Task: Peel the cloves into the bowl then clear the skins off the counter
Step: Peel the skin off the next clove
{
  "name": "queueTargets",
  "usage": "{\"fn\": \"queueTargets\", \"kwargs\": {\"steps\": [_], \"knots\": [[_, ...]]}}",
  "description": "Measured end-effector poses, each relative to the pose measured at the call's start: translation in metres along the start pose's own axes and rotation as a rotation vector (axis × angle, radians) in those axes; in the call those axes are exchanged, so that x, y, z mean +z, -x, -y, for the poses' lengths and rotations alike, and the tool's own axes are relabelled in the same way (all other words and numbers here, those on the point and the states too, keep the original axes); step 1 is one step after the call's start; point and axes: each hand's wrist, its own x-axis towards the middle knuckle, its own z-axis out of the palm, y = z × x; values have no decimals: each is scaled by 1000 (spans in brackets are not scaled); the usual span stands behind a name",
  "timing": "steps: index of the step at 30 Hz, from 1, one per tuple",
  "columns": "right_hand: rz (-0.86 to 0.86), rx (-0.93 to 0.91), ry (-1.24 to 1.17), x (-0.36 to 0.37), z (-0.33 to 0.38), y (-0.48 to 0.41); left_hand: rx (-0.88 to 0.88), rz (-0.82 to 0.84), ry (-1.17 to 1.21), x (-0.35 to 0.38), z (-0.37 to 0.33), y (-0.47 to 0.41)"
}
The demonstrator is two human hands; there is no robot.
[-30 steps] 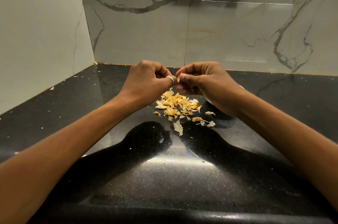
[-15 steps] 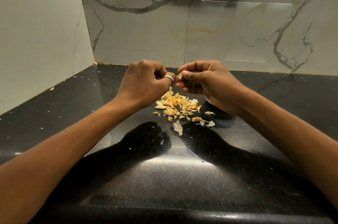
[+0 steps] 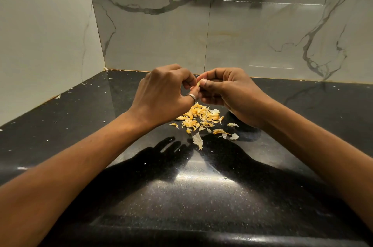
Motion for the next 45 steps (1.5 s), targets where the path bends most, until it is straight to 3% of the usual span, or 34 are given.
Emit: {"fn": "queueTargets", "kwargs": {"steps": [37, 45], "knots": [[-19, 7, -17, 0, 6, 3, -86, -18, -81, 0, 3, 1], [-38, -29, 61, -2, 9, 4, -92, 86, -43, 0, 5, 1]]}}
